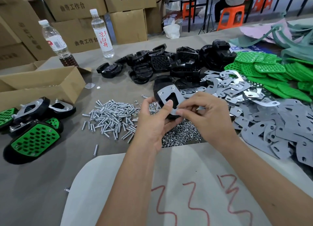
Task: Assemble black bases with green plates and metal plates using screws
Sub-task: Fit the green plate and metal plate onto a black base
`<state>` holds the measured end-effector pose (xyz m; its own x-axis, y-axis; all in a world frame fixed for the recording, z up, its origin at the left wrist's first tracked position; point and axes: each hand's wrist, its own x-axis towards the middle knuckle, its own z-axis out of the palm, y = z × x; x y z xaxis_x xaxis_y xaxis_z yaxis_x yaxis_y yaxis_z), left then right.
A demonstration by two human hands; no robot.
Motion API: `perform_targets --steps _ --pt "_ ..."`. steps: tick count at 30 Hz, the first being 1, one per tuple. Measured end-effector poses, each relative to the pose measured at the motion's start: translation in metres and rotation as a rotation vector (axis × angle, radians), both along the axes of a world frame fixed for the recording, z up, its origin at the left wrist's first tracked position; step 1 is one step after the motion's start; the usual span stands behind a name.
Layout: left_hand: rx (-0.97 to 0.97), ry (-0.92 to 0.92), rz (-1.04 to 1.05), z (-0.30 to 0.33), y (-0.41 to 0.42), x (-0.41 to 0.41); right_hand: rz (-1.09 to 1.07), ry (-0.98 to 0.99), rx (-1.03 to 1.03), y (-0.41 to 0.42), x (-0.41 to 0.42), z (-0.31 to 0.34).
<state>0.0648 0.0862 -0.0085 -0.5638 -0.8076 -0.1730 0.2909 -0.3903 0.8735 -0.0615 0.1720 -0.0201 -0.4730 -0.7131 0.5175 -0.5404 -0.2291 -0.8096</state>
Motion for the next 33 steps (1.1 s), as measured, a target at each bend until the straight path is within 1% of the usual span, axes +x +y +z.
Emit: perform_targets --steps 3,6,10,14,20,26,33 --pt "0.024 0.013 -0.027 -0.0001 -0.0027 0.0017 0.026 -0.027 0.000 -0.0004 -0.0033 -0.0020" --pt "0.078 0.003 -0.003 0.0009 -0.0035 0.0018 0.066 -0.066 0.011 -0.0004 -0.0046 -0.0032" --pt "0.122 -0.039 -0.026 0.0016 -0.0056 0.0019 0.124 -0.067 0.008 -0.0011 -0.0079 -0.0041" --pt "0.091 -0.058 -0.039 0.0012 -0.0055 0.0019 0.098 -0.042 0.009 -0.0003 -0.0102 -0.0053" --pt "0.030 -0.080 -0.054 0.0021 -0.0061 0.0040 0.051 -0.059 0.021 -0.0001 -0.0071 -0.0063" --pt "-0.040 -0.178 -0.030 0.0008 -0.0030 0.0021 0.087 -0.100 0.016 0.0001 -0.0059 -0.0034" --pt "-0.033 -0.230 -0.014 -0.0015 -0.0063 -0.0011 0.110 -0.082 0.021 0.0010 -0.0051 -0.0034"
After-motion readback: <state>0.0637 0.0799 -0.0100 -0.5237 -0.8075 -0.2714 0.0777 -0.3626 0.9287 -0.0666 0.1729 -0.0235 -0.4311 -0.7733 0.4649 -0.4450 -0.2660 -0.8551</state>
